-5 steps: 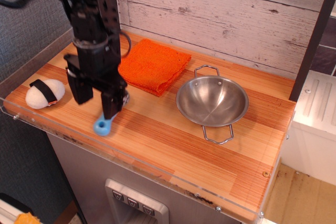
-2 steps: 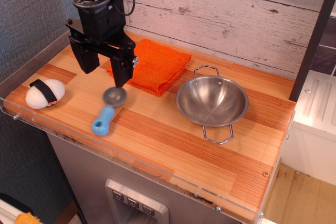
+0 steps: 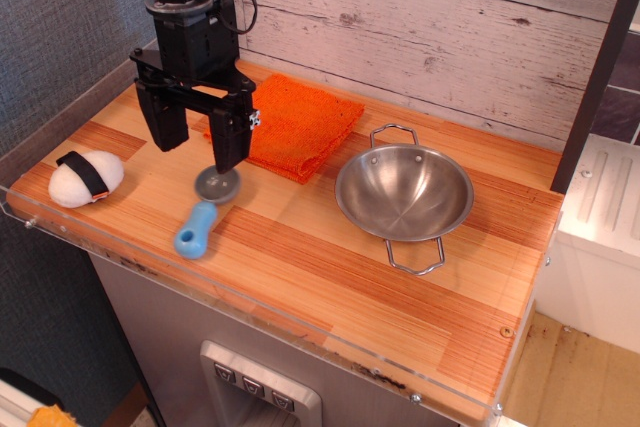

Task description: Move blue spoon to just below towel

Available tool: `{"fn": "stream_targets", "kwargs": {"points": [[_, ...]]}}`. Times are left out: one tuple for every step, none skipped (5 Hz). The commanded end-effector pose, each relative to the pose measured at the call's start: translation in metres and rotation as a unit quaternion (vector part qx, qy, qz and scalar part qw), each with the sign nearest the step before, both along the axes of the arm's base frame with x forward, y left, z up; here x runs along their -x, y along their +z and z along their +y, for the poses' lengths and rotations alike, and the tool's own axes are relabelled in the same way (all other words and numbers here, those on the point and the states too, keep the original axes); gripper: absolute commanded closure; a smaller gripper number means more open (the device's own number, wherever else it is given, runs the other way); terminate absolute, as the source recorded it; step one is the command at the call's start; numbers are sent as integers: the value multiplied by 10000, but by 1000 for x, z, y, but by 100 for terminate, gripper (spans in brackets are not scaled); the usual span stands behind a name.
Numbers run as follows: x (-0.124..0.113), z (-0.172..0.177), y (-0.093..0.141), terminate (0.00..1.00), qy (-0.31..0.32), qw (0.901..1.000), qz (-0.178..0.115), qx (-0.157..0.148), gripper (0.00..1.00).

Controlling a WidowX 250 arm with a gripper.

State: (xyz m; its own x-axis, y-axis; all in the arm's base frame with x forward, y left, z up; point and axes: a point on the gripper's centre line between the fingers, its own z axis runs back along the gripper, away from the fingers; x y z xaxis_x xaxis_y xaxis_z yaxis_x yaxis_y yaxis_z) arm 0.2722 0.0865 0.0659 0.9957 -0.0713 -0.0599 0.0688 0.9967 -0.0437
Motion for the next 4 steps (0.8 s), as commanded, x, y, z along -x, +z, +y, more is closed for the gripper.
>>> {"fn": "stream_targets", "kwargs": {"points": [[-4, 4, 15, 0, -1, 9997, -215, -79, 0], [-4, 4, 15, 0, -1, 9997, -215, -79, 0], [-4, 4, 15, 0, -1, 9997, -215, -79, 0], [-4, 4, 15, 100, -1, 9997, -215, -79, 0]]}}
